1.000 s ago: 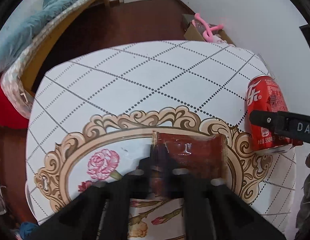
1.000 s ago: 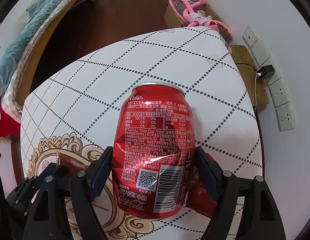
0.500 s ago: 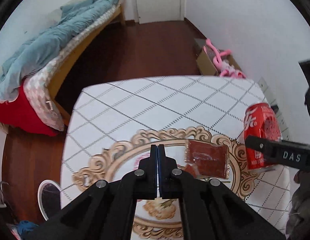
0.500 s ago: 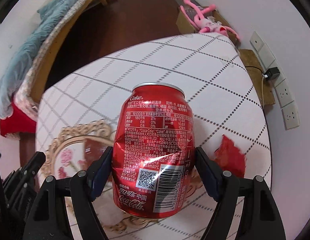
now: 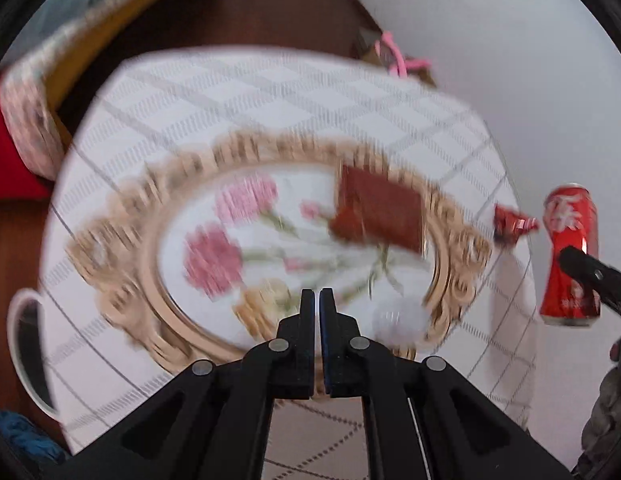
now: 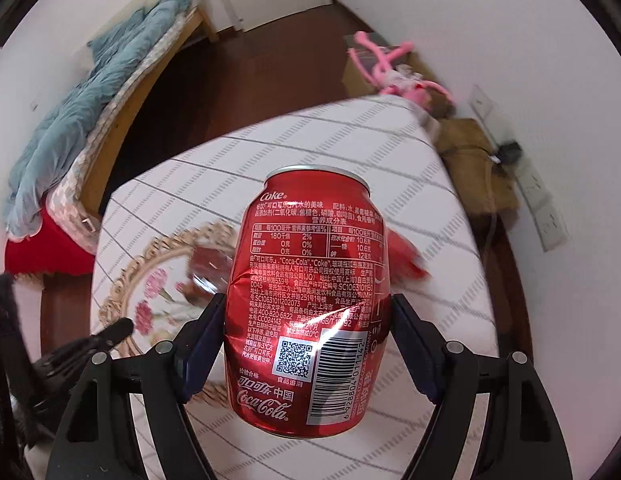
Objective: Collect trash
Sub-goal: 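Close the left tool on the clear plastic lid while the right tool holds the can, then carry the lid and can over the bin and open both tools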
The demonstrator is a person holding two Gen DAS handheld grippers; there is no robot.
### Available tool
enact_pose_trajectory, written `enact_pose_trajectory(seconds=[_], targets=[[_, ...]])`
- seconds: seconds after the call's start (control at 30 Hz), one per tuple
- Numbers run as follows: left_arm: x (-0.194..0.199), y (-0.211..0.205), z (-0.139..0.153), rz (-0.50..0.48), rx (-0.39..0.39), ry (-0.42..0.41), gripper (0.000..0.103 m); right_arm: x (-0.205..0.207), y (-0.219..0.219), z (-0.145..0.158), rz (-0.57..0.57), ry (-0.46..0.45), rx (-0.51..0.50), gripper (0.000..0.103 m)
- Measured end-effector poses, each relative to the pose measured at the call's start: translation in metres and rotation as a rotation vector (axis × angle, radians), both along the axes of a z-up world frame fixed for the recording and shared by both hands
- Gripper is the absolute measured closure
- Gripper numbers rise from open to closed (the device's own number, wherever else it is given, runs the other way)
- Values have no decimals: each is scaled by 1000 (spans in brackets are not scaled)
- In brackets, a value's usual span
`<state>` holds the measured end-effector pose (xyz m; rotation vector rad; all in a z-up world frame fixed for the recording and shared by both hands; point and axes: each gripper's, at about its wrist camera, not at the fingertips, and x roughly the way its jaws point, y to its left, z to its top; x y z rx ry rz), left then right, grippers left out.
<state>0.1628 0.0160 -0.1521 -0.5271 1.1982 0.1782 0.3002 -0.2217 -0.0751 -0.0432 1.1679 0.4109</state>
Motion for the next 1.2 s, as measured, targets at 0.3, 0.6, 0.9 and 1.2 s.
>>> enact_pose_trajectory(seconds=[0.3, 0.6, 0.9, 1.2], targets=[[-8, -21, -22, 1, -68, -6, 63, -27, -56, -65, -95, 130, 50, 22], [19, -96, -2, -161, 157, -51, 51, -33, -66, -75, -119, 81, 18, 22], [45, -120, -22, -172, 279, -66, 67, -29, -71, -78, -127, 53, -25, 22], [8, -92, 45, -58, 358, -181, 67, -49, -54, -48, -51, 13, 2, 22]])
